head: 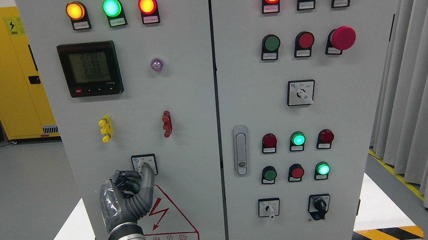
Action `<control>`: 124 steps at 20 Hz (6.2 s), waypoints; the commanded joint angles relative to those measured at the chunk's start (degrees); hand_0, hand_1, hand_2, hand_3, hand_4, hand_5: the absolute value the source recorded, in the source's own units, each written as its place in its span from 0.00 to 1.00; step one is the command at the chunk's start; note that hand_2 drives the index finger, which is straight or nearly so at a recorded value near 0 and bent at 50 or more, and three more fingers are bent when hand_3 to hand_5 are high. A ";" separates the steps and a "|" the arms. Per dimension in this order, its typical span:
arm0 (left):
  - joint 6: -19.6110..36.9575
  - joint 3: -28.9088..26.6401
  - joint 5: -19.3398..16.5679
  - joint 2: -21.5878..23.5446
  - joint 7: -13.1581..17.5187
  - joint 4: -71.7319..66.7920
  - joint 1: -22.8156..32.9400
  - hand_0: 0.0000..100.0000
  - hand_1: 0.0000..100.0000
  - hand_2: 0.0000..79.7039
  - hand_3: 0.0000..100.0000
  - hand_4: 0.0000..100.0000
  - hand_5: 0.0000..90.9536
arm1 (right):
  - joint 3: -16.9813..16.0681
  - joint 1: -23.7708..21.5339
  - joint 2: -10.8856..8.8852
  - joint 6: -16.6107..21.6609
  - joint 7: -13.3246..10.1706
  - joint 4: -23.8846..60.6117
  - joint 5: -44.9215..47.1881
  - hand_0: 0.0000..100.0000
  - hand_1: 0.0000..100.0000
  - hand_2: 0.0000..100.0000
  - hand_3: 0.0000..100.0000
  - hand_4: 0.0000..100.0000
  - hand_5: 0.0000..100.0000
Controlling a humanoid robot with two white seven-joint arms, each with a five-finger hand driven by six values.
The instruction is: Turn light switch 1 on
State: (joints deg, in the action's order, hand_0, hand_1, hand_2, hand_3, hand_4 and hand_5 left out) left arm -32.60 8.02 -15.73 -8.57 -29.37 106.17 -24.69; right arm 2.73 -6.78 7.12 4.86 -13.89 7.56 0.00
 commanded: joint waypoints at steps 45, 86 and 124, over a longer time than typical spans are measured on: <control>-0.53 0.50 0.08 -0.05 0.28 -0.61 -0.71 0.66 0.48 0.84 0.96 0.87 0.86 | 0.00 0.01 0.00 -0.02 0.09 0.00 1.67 0.00 0.50 0.04 0.00 0.00 0.00; -0.01 0.50 0.08 0.04 0.45 -0.08 0.60 0.20 0.52 0.83 0.96 0.87 0.86 | 0.00 0.01 0.00 -0.02 0.17 0.00 1.67 0.00 0.50 0.04 0.00 0.00 0.00; 45.76 -5.47 13.26 8.21 3.52 -8.14 43.66 0.11 0.43 0.86 0.97 0.92 0.89 | 0.00 0.01 0.00 -0.02 0.09 0.00 1.67 0.00 0.50 0.04 0.00 0.00 0.00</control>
State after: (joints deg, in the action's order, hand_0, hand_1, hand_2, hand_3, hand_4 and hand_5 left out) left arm 7.00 6.64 -8.13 -4.38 -27.78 107.91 10.26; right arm 2.72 -6.77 7.12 4.86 -13.76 7.56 0.00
